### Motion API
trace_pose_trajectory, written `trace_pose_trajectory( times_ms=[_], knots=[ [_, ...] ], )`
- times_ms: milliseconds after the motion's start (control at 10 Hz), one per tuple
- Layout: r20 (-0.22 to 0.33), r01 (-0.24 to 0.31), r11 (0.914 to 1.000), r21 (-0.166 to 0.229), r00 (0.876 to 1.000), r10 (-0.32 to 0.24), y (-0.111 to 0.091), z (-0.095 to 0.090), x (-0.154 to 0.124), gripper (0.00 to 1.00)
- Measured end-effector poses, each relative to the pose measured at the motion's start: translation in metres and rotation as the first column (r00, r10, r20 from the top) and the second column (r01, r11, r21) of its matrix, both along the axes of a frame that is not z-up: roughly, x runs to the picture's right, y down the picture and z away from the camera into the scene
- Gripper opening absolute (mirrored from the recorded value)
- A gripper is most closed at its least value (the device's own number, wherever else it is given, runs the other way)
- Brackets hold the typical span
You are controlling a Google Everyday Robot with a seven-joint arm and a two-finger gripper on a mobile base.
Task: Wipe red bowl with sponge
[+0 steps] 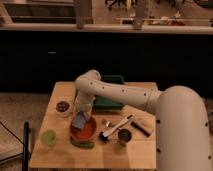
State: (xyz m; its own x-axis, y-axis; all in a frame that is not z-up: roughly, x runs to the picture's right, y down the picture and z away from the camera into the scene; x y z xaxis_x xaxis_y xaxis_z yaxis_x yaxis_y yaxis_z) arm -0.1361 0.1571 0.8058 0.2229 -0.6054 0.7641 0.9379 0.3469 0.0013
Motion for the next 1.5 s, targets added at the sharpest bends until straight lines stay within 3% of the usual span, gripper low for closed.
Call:
trace_pose_trajectory(
  times_ms=[400,900,1100,1500],
  knots=[
    [0.032,0.067,0.9967,-0.046,0.997,-0.066,0.025,-0.013,0.000,0.00],
    [-0.036,0.048,0.9947,-0.091,0.998,-0.052,0.040,-0.019,0.041,0.00],
    [-0.072,0.020,0.9973,-0.071,0.997,-0.025,0.032,-0.017,0.055,0.00],
    [-0.108,-0.021,0.9996,0.018,0.994,0.022,0.004,-0.007,0.059,0.00]
  ],
)
